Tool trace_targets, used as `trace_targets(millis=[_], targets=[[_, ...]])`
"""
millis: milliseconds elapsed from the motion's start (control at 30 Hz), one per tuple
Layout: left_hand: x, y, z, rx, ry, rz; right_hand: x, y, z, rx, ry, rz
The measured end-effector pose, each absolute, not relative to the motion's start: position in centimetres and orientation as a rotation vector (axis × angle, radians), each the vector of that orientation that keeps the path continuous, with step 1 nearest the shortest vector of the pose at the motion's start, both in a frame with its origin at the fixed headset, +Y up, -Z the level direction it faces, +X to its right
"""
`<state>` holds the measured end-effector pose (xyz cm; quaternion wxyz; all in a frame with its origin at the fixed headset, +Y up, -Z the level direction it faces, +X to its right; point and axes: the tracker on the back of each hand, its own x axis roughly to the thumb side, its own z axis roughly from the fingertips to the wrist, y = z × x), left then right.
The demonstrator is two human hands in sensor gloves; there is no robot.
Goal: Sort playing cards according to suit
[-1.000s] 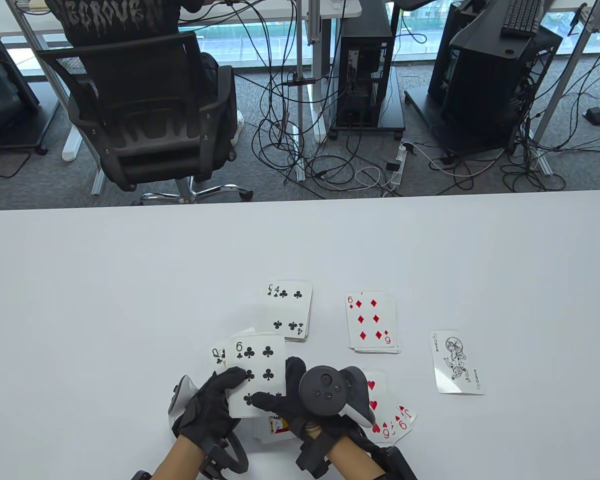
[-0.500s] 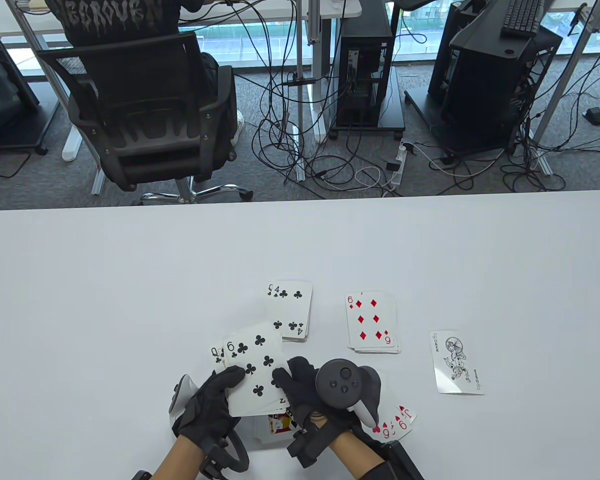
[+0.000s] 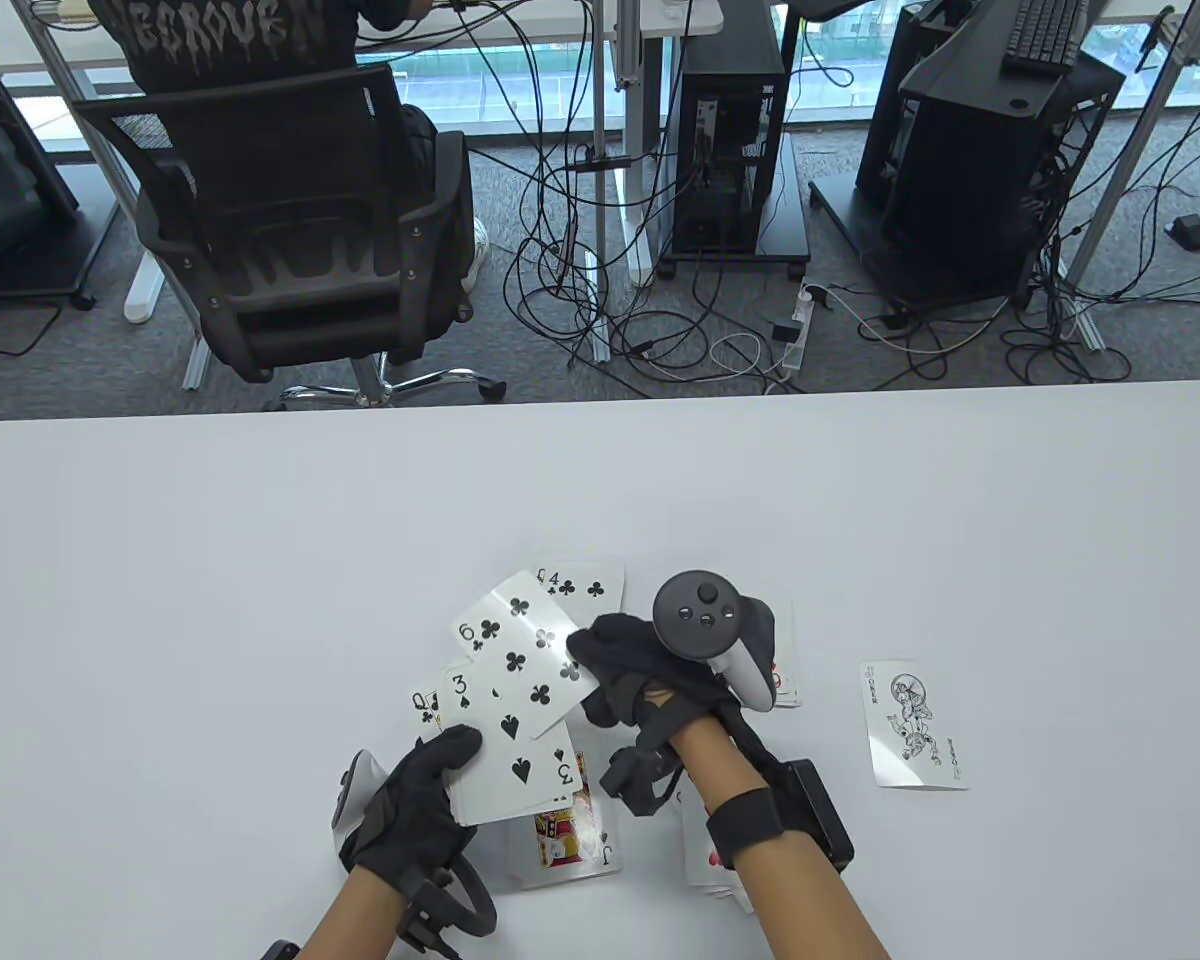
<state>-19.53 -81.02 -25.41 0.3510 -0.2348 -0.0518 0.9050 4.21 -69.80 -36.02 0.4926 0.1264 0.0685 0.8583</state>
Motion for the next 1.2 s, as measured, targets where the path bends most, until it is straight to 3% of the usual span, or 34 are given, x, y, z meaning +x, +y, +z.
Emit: trace_targets(millis=[333, 467, 567, 667, 800, 1000, 1200], targets=[[-20.6, -80.9, -25.6, -0.51, -0.052, 2.377, 5.3, -74.2, -39.4, -0.175, 0.001, 1.946], [-20.7, -80.7, -25.6, -0.503, -0.048, 2.384, 4.3, -75.3, -40.0, -0.236, -0.028, 2.211], [-20.7, -80.6, -25.6, -0.501, -0.04, 2.389, 2.8, -75.5, -40.4, -0.218, 0.019, 2.489], [-20.7, -80.5, -25.6, -0.499, -0.038, 2.389, 1.0, -75.9, -40.9, -0.16, 0.249, 2.758], [-20.7, -80.5, -25.6, -0.503, -0.039, 2.388, -0.7, -76.8, -41.0, -0.112, 0.383, 2.938], [-20.7, -80.5, -25.6, -0.508, -0.036, 2.385, -1.3, -76.9, -40.7, -0.067, 0.4, 3.033], [-20.7, -80.5, -25.6, -0.511, -0.036, 2.385, 0.3, -74.7, -39.8, 0.053, 0.27, 2.817]])
